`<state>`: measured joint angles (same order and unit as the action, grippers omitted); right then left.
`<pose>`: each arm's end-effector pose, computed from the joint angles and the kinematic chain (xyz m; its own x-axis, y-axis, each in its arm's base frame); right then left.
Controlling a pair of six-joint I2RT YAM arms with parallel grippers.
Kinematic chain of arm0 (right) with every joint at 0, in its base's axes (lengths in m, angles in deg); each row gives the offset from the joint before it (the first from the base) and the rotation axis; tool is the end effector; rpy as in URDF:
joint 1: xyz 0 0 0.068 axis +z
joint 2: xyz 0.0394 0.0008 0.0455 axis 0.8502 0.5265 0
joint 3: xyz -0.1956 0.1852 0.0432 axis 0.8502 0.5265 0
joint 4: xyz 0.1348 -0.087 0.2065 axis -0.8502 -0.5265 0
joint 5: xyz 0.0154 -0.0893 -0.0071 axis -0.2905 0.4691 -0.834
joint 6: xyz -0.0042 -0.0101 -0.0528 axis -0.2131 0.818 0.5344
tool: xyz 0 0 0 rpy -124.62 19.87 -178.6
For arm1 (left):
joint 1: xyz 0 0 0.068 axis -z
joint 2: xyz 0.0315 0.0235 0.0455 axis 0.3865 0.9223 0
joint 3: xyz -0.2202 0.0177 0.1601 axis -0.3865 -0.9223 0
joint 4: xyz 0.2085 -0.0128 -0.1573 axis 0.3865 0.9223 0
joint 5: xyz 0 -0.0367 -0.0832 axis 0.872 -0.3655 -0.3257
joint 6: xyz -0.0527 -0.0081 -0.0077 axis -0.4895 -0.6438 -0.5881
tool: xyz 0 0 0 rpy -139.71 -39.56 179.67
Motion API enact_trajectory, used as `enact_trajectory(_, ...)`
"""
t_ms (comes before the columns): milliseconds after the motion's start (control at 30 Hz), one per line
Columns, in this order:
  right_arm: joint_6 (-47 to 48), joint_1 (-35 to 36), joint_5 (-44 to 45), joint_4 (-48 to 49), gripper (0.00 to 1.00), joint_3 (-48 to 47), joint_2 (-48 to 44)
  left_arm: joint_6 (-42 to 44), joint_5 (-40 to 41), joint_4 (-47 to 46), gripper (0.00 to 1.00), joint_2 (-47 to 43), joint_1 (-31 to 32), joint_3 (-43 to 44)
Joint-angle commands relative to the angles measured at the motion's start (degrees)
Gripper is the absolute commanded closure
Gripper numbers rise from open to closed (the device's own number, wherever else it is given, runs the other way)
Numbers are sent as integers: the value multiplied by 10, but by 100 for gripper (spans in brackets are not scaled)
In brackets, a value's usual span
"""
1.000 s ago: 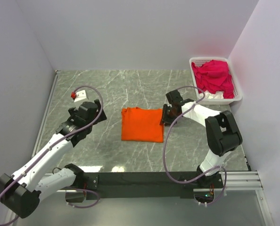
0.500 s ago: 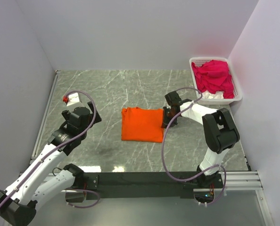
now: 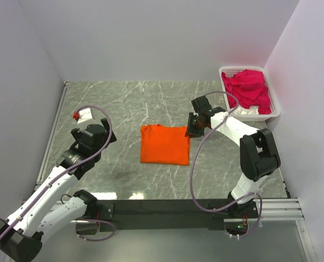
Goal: Fold and stack the t-shirts
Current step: Neatly place the folded tshirt to the corner
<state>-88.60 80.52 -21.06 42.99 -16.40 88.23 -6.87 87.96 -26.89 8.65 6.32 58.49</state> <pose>0.3198 0.1355 0.2050 -0.9212 0.1862 -0.3417 0.0677 0.9413 0.3306 0.1595 -0.0645 0.2979 -0.3545 -0.3319 -0.8742 -0.3075 0.9243 -0.2263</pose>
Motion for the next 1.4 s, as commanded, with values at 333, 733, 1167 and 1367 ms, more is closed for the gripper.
enact_trajectory(333,-29,18,51,-22,61,-32,59,12,9,-11,8,-10,-2,-3)
enact_trajectory(733,-31,26,81,-37,68,-39,102,13,13,-10,8,-12,-3,-3)
enact_trajectory(1167,76,-36,193,-153,100,-33,73,14,15,-11,8,-24,-2,-5)
enact_trajectory(1367,166,-92,389,-217,100,-93,116,15,21,-12,8,-30,-3,-6)
